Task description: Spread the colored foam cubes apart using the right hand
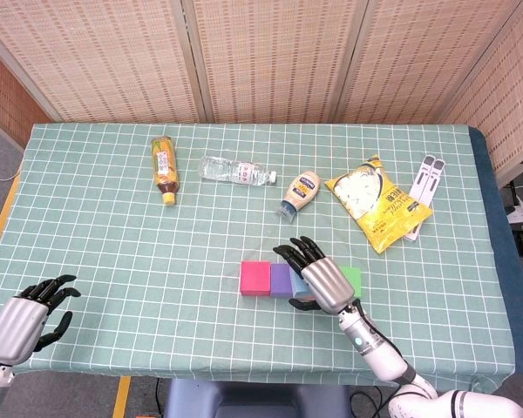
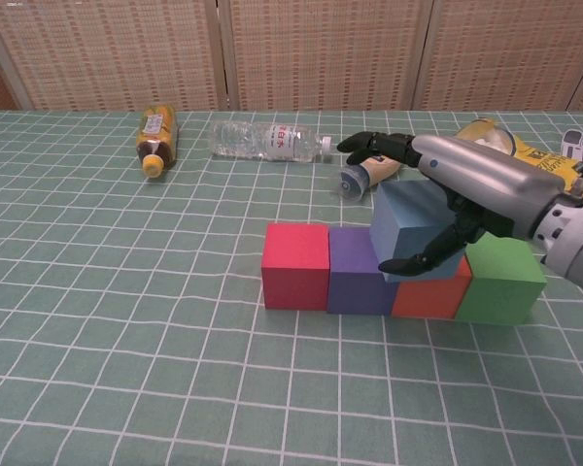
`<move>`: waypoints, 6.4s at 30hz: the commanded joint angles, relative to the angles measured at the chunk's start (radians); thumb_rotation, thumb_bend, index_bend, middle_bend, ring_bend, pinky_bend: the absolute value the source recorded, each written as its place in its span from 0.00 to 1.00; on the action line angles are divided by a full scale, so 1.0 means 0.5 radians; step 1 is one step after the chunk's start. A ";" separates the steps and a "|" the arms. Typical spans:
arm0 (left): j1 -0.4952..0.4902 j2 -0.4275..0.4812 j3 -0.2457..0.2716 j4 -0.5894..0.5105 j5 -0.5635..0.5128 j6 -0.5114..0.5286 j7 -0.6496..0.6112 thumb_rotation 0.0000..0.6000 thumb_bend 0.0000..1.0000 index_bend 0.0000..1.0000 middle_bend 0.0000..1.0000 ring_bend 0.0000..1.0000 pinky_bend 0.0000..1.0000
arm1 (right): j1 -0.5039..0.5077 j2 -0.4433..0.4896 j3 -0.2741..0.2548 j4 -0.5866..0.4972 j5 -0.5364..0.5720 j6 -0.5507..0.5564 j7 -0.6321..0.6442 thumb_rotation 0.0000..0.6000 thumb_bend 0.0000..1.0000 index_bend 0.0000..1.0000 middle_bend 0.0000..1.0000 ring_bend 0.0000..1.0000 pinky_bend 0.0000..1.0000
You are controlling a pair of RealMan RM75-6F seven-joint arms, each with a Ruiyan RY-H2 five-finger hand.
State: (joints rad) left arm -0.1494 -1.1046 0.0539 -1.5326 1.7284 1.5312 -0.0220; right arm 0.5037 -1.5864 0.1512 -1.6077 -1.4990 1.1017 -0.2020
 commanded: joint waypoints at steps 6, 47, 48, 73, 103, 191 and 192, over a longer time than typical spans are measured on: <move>0.000 -0.001 -0.003 0.003 -0.004 -0.002 -0.001 1.00 0.48 0.38 0.24 0.29 0.45 | 0.042 -0.081 0.027 0.094 0.102 -0.010 -0.037 1.00 0.05 0.22 0.14 0.08 0.17; -0.006 -0.012 -0.009 -0.008 -0.022 -0.035 0.047 1.00 0.48 0.38 0.25 0.29 0.45 | -0.470 0.354 -0.369 0.532 -0.161 0.555 0.214 1.00 0.06 0.00 0.08 0.01 0.17; -0.005 -0.011 -0.009 -0.008 -0.022 -0.032 0.045 1.00 0.48 0.38 0.25 0.29 0.45 | -0.473 0.365 -0.377 0.510 -0.171 0.555 0.214 1.00 0.06 0.00 0.07 0.00 0.16; -0.010 -0.010 -0.002 -0.006 -0.012 -0.041 0.039 1.00 0.48 0.38 0.25 0.29 0.45 | -0.202 -0.089 -0.224 0.747 -0.152 0.241 0.559 1.00 0.06 0.14 0.16 0.00 0.13; -0.011 -0.009 0.006 -0.014 -0.001 -0.045 0.046 1.00 0.47 0.38 0.25 0.29 0.45 | -0.617 0.314 -0.439 0.561 -0.415 1.013 0.477 1.00 0.06 0.34 0.53 0.21 0.08; -0.027 -0.011 0.034 -0.024 0.027 -0.078 0.070 1.00 0.47 0.39 0.25 0.29 0.45 | -0.212 -0.213 -0.083 0.759 -0.132 0.448 0.101 1.00 0.26 0.67 0.63 0.62 0.81; -0.029 -0.012 0.034 -0.024 0.025 -0.083 0.071 1.00 0.47 0.39 0.25 0.29 0.45 | -0.220 -0.202 -0.055 0.761 -0.093 0.454 0.070 1.00 0.26 0.67 0.64 0.62 0.81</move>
State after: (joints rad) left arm -0.1635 -1.1105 0.0711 -1.5446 1.7414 1.4906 0.0134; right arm 0.4022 -1.6945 0.1082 -1.2318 -1.5660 1.3198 -0.1512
